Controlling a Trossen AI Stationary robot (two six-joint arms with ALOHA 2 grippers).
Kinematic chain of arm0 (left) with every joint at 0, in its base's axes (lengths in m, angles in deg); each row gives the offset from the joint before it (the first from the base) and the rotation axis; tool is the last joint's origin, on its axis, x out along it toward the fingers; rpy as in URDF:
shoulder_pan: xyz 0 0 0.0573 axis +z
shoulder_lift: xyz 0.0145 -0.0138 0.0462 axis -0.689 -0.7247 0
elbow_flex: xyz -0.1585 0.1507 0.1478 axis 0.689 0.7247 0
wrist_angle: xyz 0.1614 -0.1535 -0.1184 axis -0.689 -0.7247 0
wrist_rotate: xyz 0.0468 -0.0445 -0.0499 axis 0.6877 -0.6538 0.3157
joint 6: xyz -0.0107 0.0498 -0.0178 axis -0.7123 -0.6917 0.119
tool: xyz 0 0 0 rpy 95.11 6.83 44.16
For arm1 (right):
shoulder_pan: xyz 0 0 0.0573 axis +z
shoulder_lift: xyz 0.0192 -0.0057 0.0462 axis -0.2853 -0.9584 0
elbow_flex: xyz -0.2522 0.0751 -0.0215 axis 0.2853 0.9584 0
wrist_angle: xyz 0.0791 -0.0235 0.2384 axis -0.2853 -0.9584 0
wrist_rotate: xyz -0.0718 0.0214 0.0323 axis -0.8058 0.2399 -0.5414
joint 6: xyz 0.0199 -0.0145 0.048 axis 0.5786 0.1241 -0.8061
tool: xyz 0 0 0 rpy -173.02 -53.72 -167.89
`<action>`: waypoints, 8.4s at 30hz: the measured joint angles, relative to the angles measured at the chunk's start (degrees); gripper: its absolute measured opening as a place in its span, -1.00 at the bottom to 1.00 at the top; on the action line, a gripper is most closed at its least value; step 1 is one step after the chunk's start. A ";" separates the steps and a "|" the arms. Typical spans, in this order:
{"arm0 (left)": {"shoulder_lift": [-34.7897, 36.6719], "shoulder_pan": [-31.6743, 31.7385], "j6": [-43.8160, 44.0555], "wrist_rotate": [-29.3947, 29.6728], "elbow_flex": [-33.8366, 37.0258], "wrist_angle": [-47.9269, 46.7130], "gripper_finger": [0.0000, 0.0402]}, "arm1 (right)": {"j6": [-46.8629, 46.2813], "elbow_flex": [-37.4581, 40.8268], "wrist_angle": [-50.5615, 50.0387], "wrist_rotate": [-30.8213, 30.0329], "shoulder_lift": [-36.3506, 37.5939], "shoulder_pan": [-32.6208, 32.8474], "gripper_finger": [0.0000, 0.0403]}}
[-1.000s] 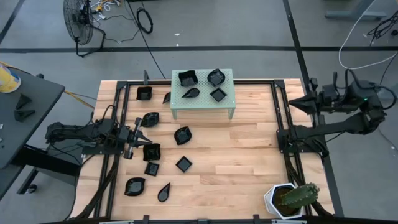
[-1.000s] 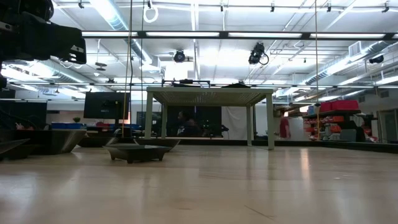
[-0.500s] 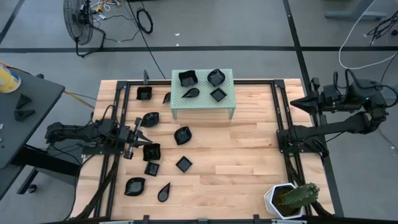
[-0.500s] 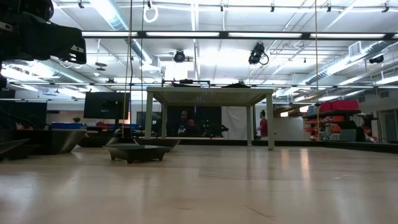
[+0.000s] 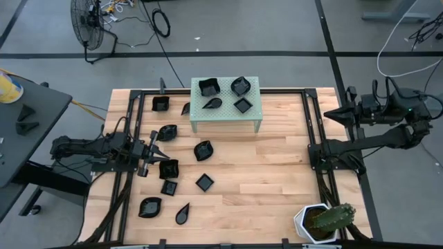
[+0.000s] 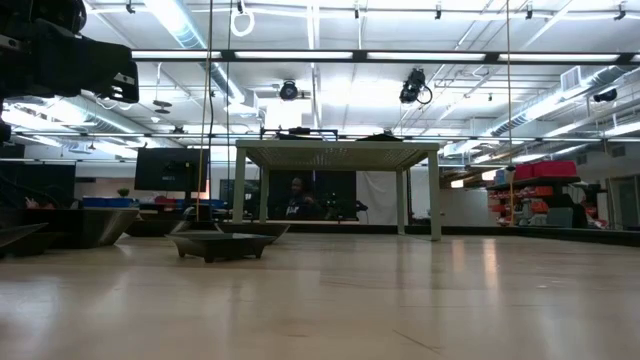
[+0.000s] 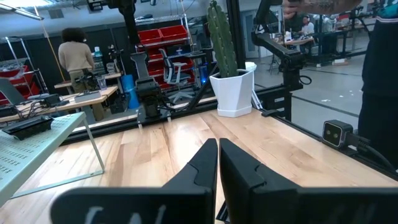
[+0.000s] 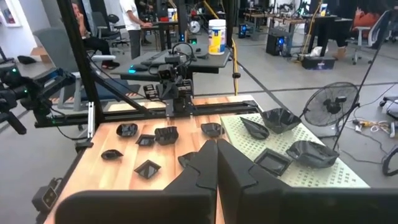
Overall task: Pick & Place Mini shaped plates
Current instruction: Stack the distorted square plate on top of the distorted square plate on the shelf
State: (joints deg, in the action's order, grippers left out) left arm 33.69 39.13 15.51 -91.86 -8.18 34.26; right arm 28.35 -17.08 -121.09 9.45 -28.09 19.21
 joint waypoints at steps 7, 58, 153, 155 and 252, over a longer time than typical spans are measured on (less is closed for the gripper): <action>0.00 0.00 0.00 0.00 0.02 0.00 -0.88 | 0.20 5.43 6.17 -0.16 0.33 0.00 -0.98; 0.00 0.46 -5.73 7.03 0.00 -0.07 -0.88 | 2.96 12.70 13.37 1.93 0.74 0.00 -0.98; -46.68 30.75 3.90 34.71 -60.33 -44.24 0.51 | 2.96 12.70 13.43 1.91 0.74 -0.02 -0.98; -47.62 33.36 2.91 32.08 -60.33 -45.16 0.51 | 2.96 12.70 13.43 1.92 0.74 -0.02 -0.98; -95.38 55.64 28.71 21.83 -59.53 -40.62 0.51 | 2.96 12.70 13.42 1.91 0.72 -0.01 -0.98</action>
State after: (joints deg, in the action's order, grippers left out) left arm -61.70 94.77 44.22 -70.02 -67.71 -6.36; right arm 31.31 -4.39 -107.67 11.36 -27.37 19.19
